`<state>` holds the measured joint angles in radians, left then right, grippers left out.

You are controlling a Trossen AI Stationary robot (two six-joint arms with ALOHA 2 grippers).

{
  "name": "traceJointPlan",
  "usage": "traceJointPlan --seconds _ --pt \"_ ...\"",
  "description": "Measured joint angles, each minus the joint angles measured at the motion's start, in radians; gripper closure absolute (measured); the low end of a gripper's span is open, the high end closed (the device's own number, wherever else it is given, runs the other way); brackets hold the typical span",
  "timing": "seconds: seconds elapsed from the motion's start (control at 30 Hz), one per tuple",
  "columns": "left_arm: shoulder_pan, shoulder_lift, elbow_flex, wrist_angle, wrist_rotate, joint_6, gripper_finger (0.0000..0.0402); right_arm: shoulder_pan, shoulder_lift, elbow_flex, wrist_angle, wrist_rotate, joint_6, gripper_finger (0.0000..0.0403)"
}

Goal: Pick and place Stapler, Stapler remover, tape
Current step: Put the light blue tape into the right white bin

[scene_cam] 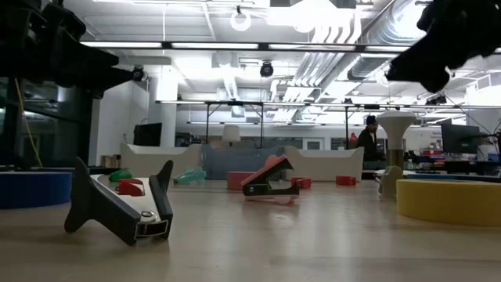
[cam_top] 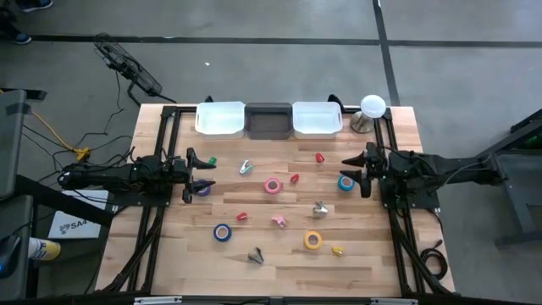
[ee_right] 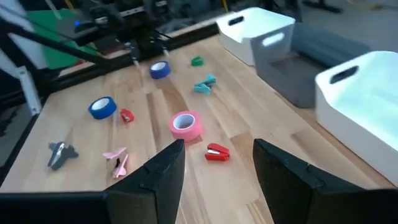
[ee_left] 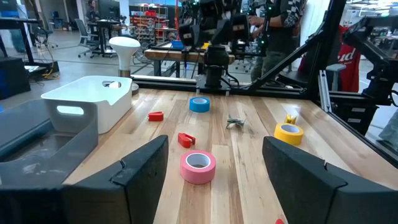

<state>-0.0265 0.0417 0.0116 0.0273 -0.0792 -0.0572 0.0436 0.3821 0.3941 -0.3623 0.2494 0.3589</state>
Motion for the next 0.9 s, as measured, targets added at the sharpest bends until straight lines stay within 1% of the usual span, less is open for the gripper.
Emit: traceJointPlan --seconds 0.13,0.3,0.53,0.63,0.73,0.9 --pt "0.0 0.0 0.0 0.0 0.0 0.0 0.0143 -0.034 0.103 0.137 -0.127 -0.002 0.09 0.0221" --pt "0.0 0.0 0.0 0.0 0.0 0.0 0.0143 -0.101 0.22 0.285 -0.302 -0.03 0.225 0.0221" --pt "0.0 0.0 0.0 0.0 0.0 0.0 0.0143 -0.199 0.381 0.459 -0.551 -0.146 0.365 0.0222" --pt "0.0 0.0 0.0 0.0 0.0 0.0 0.0143 -0.229 0.429 0.514 -0.653 -0.163 0.404 0.0222" --pt "0.0 0.0 0.0 0.0 0.0 0.0 0.0143 -0.249 0.469 0.552 -0.762 -0.154 0.455 0.0221" --pt "0.0 0.0 0.0 0.0 0.0 0.0 0.0143 -0.266 0.533 0.553 -0.935 -0.144 0.516 0.0222"
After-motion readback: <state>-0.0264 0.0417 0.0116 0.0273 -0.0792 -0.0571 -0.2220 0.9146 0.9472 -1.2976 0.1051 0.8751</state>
